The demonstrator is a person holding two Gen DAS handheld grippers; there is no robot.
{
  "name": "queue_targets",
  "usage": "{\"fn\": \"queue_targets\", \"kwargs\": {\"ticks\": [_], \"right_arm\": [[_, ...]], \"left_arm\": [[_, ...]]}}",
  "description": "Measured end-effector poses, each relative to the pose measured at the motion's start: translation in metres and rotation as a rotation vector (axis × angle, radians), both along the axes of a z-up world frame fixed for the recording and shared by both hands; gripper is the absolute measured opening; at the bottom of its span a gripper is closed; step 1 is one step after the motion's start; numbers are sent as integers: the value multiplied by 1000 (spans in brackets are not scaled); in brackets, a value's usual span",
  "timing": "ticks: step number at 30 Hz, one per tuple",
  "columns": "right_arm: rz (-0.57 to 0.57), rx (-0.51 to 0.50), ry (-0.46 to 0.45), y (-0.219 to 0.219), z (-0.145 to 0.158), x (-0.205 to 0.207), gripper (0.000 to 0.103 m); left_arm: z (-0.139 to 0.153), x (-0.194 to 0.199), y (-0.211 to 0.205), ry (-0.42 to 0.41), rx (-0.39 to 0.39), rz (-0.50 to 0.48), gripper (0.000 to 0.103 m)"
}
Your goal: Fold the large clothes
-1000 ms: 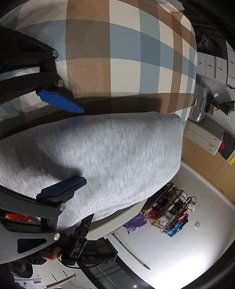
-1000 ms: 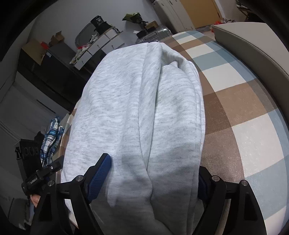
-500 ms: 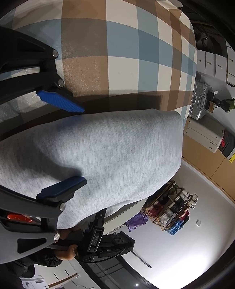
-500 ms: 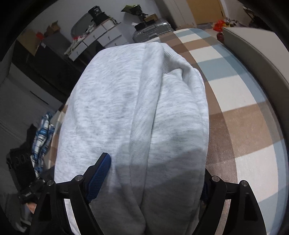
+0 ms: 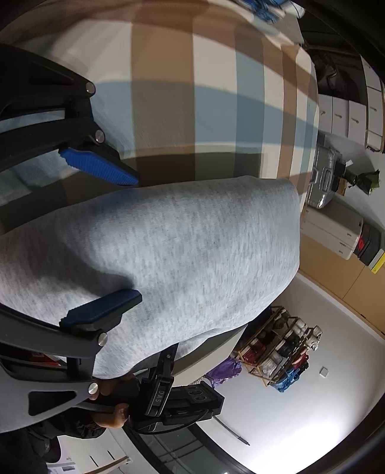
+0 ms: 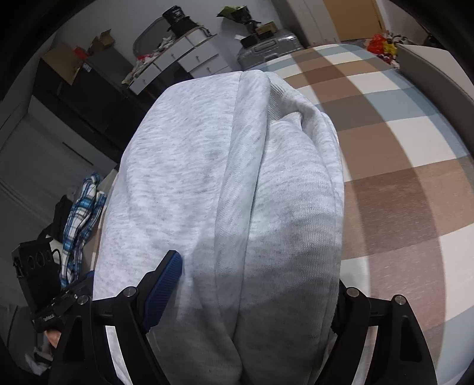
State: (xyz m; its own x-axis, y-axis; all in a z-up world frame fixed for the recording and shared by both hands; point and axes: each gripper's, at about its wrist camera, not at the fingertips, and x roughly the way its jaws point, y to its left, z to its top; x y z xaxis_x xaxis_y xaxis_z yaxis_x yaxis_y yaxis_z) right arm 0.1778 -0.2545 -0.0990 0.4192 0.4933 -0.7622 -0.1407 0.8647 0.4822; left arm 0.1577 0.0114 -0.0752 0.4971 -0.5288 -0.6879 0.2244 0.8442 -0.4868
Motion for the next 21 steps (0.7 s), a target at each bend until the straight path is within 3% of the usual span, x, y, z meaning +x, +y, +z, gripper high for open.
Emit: {"fn": "queue_targets", "kwargs": {"ticks": [10,21], "right_arm": [[102,54,-3,30,0,-45,85],[0,253,-12,-31,-15,-70,86]], "left_arm": [[1,-22,30,11,26,45,69],[-4,-1,36,46,-17,25,69]]}}
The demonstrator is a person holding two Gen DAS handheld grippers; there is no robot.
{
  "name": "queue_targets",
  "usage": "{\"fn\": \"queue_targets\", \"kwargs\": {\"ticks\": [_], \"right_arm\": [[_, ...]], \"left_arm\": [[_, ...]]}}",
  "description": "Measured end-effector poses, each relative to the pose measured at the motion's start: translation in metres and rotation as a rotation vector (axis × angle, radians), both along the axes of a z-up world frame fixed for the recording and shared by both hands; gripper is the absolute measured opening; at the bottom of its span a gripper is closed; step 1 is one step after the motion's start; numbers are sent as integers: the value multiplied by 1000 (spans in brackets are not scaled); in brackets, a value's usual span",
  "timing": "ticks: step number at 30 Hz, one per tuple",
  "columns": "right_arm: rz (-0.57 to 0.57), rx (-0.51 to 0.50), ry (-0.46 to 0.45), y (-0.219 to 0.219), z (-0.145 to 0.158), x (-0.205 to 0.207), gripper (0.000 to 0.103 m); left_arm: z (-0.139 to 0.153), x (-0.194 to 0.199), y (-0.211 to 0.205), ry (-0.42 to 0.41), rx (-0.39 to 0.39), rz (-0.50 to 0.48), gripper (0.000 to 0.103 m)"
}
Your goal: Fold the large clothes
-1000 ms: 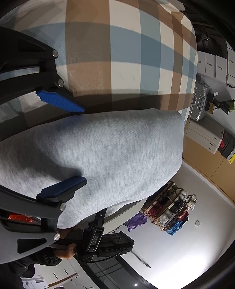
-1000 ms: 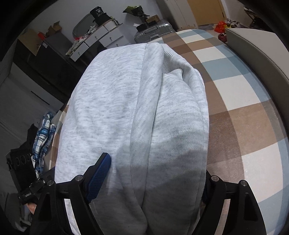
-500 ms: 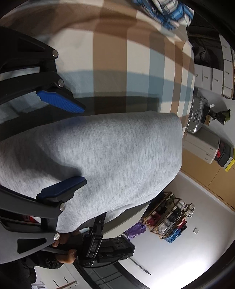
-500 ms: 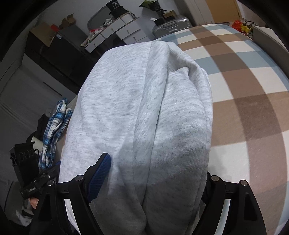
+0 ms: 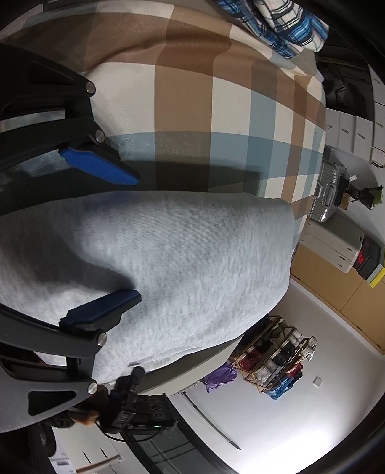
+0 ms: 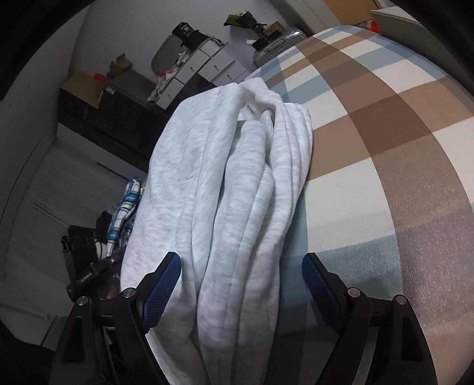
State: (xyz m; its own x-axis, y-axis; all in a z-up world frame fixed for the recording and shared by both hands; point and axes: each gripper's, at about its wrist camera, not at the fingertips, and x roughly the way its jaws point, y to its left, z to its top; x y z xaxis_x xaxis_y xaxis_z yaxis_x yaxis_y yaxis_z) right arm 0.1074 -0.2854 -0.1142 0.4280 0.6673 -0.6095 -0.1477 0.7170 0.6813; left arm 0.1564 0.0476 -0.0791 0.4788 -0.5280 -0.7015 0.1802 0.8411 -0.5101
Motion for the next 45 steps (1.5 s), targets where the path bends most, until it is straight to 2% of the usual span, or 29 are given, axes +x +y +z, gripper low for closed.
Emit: {"fn": "queue_targets", "kwargs": {"ticks": [6,8,10,12,15,20,22,30,32,35,37,39,40,41,43,45], "right_arm": [[34,-3,-49,10,1,8,88],[48,3,-35,15,1,16,90],[52,14,-11,18,2,25,90],[47,28,19,21,1,35,93],[58,28,34,31,2,49,99],[90,-92,0,55,10,52,99],[91,-97,-3,56,11,51,99],[92,-16,4,30,4,45,97],[80,27,-2,21,2,42,95],[78,28,8,22,0,47,94],[74,26,9,24,-2,50,89],[64,28,23,27,-6,53,65],[49,50,44,26,-9,56,61],[44,77,54,24,-12,57,52],[39,79,33,24,-9,52,46],[48,-12,-47,32,4,41,40]], "left_arm": [[-3,9,2,19,-27,-5,69],[-5,14,2,31,-36,-7,71],[-6,17,2,39,-26,-7,79],[-8,20,2,46,-36,-21,79],[-12,23,5,65,-77,-37,79],[-27,30,13,147,-236,-68,79],[-31,31,12,165,-288,-86,79],[-25,35,6,191,-294,-127,82],[-25,41,4,196,-299,-124,83],[-24,46,-2,210,-298,-105,83],[-22,49,-7,211,-284,-93,83],[-22,49,-10,207,-272,-83,81],[-22,46,-9,199,-264,-80,77],[-20,43,-9,185,-254,-78,74],[-12,35,-11,137,-216,-85,66],[-3,26,-15,88,-182,-95,64]]}}
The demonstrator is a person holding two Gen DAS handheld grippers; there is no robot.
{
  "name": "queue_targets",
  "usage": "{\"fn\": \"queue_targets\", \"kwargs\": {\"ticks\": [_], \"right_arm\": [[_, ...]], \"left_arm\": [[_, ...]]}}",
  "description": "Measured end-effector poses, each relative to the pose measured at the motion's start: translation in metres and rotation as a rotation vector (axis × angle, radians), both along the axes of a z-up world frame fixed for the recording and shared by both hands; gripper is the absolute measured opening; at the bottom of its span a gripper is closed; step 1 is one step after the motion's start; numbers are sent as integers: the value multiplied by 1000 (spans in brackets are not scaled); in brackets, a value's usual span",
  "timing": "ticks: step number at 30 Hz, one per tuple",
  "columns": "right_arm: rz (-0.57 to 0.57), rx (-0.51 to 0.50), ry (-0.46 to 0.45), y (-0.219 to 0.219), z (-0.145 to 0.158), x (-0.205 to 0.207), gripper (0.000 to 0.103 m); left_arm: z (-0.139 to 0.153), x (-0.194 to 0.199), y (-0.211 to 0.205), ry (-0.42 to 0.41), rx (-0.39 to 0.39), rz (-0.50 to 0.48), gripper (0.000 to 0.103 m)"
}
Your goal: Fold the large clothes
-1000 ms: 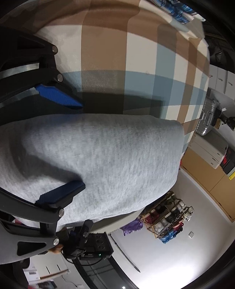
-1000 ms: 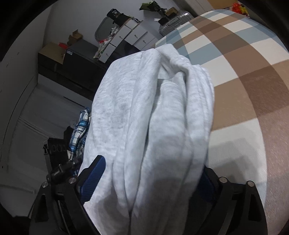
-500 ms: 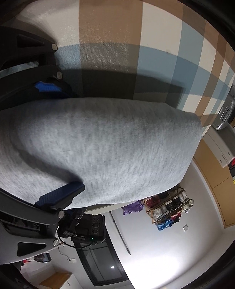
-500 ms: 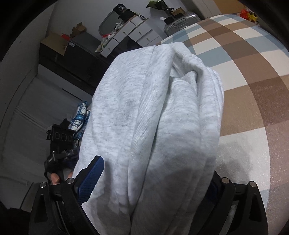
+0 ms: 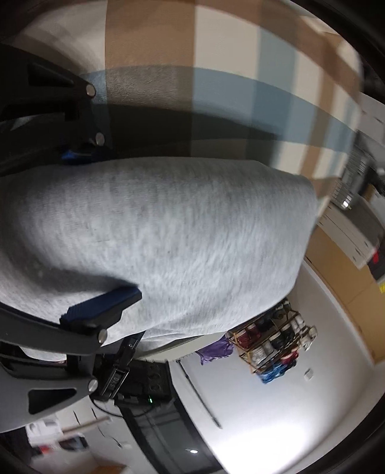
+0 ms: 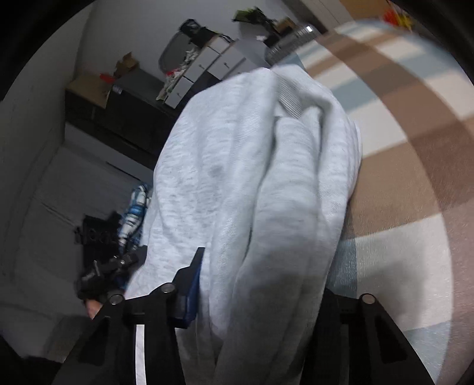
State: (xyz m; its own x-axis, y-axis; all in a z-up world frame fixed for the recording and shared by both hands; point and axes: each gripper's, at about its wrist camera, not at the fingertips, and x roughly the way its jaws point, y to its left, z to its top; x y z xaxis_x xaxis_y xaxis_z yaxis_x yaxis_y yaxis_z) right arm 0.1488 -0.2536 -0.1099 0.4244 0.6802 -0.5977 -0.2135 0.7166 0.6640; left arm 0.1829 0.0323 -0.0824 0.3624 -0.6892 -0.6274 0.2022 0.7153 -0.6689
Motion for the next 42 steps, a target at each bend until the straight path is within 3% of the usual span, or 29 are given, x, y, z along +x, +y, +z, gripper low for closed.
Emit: {"fn": "queue_targets", "kwargs": {"ticks": [4,9,18,22,27,33,37,39,42], "right_arm": [[6,-24,-65,7,14,-11,35],[37,-29,-80,20,20,-13,35],[141,-13,-180,82,71,-11,35],[191,30,-187,139,92,4,35],[246,94,-179,223,107,25,35],[277,134,-145,321,109,44,35],[282,145,-99,372,98,58,35],[279,150,-71,388,91,61,35],[260,121,-64,405,71,64,37]], "left_arm": [[6,-13,4,-40,12,5,62],[15,-25,19,-58,21,31,62],[81,-53,65,-150,95,120,62],[111,-59,104,-163,155,160,62],[139,-57,187,-152,214,222,62],[143,-50,255,-119,283,255,62],[134,-50,280,-88,316,282,63],[126,-46,288,-68,310,298,63],[89,-39,300,-5,305,343,68]]}}
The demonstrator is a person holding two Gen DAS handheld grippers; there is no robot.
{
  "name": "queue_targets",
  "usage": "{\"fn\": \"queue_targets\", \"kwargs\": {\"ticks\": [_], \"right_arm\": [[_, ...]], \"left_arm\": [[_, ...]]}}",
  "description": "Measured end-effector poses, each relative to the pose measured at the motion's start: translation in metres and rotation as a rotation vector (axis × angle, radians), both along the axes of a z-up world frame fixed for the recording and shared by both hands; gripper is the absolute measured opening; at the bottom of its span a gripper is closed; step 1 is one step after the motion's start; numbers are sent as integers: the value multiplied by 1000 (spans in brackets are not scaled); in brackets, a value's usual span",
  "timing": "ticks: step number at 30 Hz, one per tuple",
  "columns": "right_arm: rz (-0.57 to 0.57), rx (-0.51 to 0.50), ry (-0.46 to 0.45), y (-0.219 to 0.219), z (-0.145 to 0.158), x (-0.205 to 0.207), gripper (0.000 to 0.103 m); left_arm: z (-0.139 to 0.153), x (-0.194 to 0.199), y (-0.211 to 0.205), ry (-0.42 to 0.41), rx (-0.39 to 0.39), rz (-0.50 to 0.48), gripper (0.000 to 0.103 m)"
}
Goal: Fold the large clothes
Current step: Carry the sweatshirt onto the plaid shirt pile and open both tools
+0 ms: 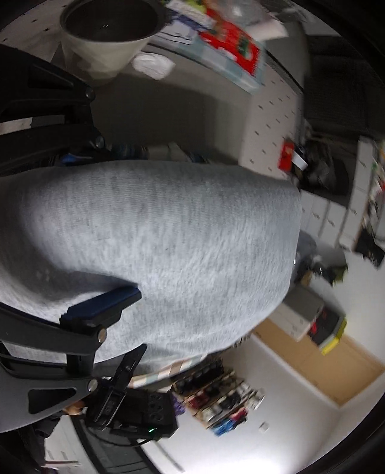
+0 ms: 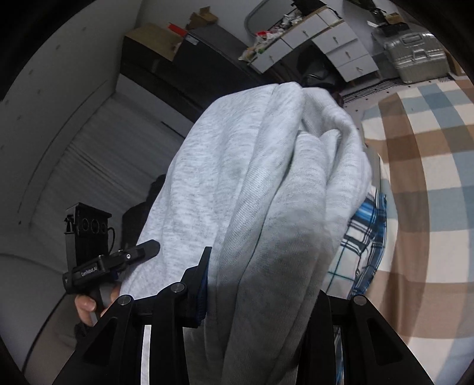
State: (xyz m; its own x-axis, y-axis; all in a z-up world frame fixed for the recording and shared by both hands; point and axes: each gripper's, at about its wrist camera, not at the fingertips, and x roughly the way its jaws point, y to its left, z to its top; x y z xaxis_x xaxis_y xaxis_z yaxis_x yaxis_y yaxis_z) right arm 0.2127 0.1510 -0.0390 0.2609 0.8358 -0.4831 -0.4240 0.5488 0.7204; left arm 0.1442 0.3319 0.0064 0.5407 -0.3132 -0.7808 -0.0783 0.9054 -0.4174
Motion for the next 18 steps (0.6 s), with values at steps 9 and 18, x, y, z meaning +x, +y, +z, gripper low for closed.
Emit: {"fn": "queue_targets", "kwargs": {"ticks": [9,18], "right_arm": [[69,-148,-46,6,-33,6,67],[87,-199,-124,-2,-14,-12,87]], "left_arm": [[-43,9,-16,40,43,78,79],[-4,-9,-29,-128,260,134,78]]}}
